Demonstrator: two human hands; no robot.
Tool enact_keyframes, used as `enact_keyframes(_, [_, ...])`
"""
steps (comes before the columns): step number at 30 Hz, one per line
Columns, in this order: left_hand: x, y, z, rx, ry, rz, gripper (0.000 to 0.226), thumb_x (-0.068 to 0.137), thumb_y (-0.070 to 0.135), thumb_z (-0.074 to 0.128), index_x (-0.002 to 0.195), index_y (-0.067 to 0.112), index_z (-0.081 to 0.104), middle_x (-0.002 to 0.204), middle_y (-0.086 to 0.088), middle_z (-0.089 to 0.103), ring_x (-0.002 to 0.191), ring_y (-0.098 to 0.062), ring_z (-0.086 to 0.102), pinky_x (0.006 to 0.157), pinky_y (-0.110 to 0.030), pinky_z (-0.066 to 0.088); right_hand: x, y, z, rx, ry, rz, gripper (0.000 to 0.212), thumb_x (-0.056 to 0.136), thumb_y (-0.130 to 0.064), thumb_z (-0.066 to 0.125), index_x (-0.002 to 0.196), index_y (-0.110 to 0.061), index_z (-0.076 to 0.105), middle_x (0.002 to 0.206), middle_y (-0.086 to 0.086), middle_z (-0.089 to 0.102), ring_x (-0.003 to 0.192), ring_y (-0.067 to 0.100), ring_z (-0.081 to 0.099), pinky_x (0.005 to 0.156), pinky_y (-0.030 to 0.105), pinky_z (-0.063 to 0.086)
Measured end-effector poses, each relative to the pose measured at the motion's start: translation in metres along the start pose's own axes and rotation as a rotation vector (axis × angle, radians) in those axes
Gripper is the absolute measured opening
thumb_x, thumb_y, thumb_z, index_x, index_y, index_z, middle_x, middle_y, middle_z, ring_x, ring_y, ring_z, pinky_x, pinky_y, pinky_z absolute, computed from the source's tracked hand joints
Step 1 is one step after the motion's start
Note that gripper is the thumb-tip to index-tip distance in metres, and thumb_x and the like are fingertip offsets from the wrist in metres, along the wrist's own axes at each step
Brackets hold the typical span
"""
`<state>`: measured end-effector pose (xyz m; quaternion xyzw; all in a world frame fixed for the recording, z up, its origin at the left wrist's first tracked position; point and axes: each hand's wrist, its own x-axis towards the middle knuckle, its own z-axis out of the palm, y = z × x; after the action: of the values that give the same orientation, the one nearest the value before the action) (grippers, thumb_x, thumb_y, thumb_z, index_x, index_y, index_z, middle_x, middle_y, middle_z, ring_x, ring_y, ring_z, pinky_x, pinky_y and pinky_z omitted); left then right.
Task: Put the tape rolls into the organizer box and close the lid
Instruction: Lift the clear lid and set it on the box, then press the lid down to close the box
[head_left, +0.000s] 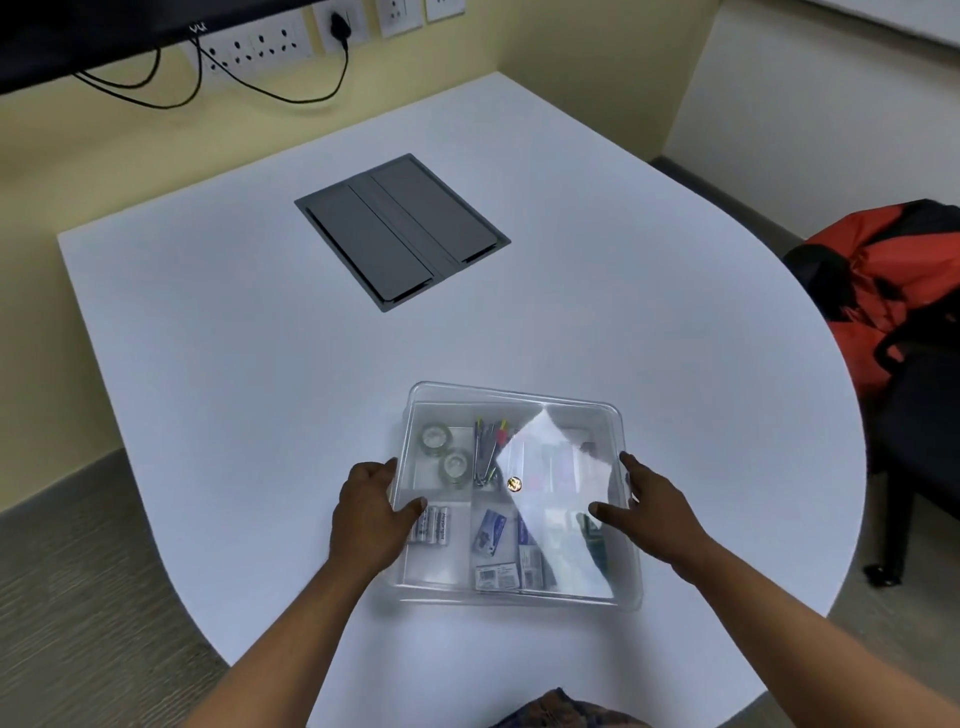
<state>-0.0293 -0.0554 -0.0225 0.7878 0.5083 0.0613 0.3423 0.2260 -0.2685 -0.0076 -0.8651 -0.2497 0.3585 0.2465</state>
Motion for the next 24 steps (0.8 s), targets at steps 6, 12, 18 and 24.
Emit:
enact_keyframes(6, [0.007,-0.012,0.000,0.048,-0.084,0.008,0.076,0.073,0.038,0.078,0.136,0.011,0.047,0.134,-0.005,0.046,0.124,-0.022,0.046,0.099,-0.033,0.042,0.010,-0.001,-0.004,-0.169,-0.061,-0.043,0.110,0.074,-0.042,0.081,0.155,-0.018,0.010,0.160,0.008,0.025,0.140,0.029,0.038,0.111,0.036,0.035])
enact_keyframes(12, [0.009,-0.022,0.001,0.139,-0.154,0.008,0.084,0.070,0.039,0.080,0.139,0.012,0.041,0.140,-0.003,0.041,0.128,-0.021,0.043,0.103,-0.035,0.041,0.012,-0.002,-0.002,-0.298,-0.137,-0.108,0.128,0.066,-0.046,0.086,0.155,-0.015,-0.001,0.164,0.008,0.014,0.143,0.026,0.032,0.110,0.030,0.033])
enact_keyframes(18, [0.012,-0.021,-0.016,0.280,-0.319,0.208,0.130,0.052,0.054,0.084,0.150,0.029,0.004,0.160,0.010,-0.001,0.143,-0.013,0.022,0.108,-0.036,0.037,0.002,0.003,0.003,-0.647,-0.218,-0.230,0.154,0.049,-0.064,0.085,0.151,-0.014,-0.019,0.158,0.003,-0.029,0.149,0.018,-0.015,0.118,0.034,0.020])
enact_keyframes(24, [0.008,-0.015,-0.020,0.544,-0.481,0.332,0.151,0.042,0.055,0.087,0.148,0.023,-0.014,0.150,0.008,-0.037,0.146,-0.015,0.011,0.109,-0.031,0.034,0.002,0.007,0.004,-0.826,-0.299,-0.259,0.167,0.039,-0.074,0.081,0.134,-0.010,-0.040,0.151,0.011,-0.040,0.145,0.026,-0.025,0.119,0.036,0.001])
